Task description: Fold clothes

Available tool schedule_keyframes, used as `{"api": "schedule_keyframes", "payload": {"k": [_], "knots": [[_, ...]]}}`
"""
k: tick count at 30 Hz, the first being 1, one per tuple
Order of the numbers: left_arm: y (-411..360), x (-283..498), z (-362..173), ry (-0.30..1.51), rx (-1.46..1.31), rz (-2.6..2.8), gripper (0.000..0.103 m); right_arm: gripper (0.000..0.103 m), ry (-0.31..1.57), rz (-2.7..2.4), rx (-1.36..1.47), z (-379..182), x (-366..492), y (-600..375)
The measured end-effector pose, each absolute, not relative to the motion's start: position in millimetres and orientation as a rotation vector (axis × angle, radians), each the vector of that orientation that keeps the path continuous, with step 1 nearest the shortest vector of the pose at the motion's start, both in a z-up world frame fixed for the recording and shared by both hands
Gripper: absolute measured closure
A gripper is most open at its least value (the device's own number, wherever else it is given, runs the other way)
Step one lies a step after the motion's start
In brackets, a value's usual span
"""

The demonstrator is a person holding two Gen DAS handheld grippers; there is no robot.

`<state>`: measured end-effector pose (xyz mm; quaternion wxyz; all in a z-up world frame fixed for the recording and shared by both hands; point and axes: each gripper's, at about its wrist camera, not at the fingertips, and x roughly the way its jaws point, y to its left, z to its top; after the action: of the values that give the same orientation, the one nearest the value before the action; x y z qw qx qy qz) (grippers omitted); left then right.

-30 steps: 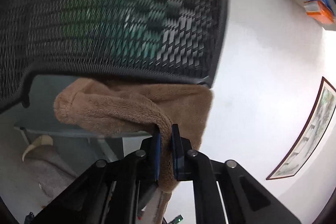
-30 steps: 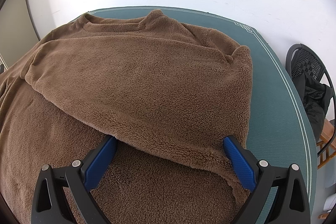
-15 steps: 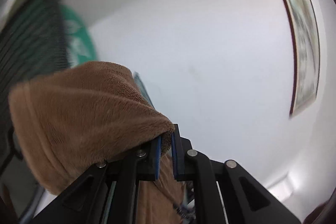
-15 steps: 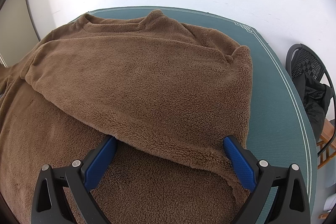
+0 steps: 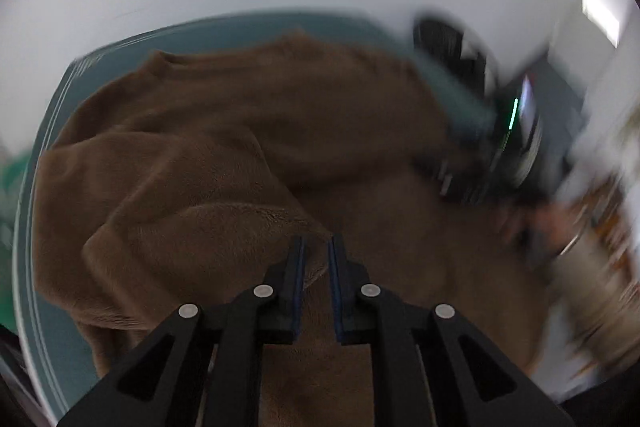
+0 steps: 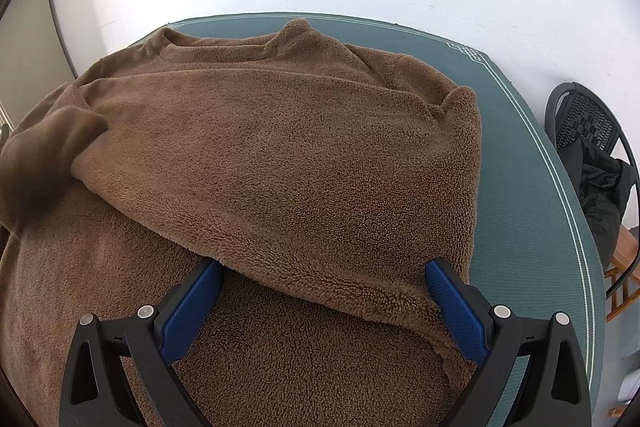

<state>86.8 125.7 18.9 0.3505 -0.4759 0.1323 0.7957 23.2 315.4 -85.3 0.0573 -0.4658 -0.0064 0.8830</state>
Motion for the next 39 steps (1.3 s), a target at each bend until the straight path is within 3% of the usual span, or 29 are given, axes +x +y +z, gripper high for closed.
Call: {"api": "schedule_keyframes", "payload": {"k": [3,5,6,8,14,19,22,28,35,39], "knots": [[143,117,2,0.570,-1.154,2.076,0.075,0.001,-0.017,2.678,-1.413,-85,23,315],[137,135,-6,0.608,-1.098,2.080,0.052,0.001,-0.015,2.679,-1.414,-85,23,315],[128,149,-7,0.602,-1.073,2.084,0.048,0.001,-0.015,2.679,-1.414,-85,23,315],[119,148,-5,0.557,-1.040,2.095,0.036,0.001,-0.014,2.680,-1.414,-85,23,316],[73,150,7,0.235,-1.013,2.164,0.025,0.001,-0.006,2.691,-1.412,-85,23,316],[-1,140,17,-0.179,-1.034,2.173,0.023,0.001,-0.070,2.724,-1.430,-65,31,295],[-33,127,10,-0.346,-1.054,2.180,0.023,0.001,-0.213,2.884,-1.347,-23,44,243],[-65,127,-1,-0.508,-1.031,2.189,0.023,0.001,-0.586,3.078,-1.373,1,41,122],[-87,136,-9,-0.564,-1.021,2.191,0.022,0.001,-0.471,3.084,-1.467,-5,-7,57],[-87,133,-14,-0.596,-1.032,2.162,0.021,0.001,-0.629,2.972,-1.509,-27,-31,28]]}}
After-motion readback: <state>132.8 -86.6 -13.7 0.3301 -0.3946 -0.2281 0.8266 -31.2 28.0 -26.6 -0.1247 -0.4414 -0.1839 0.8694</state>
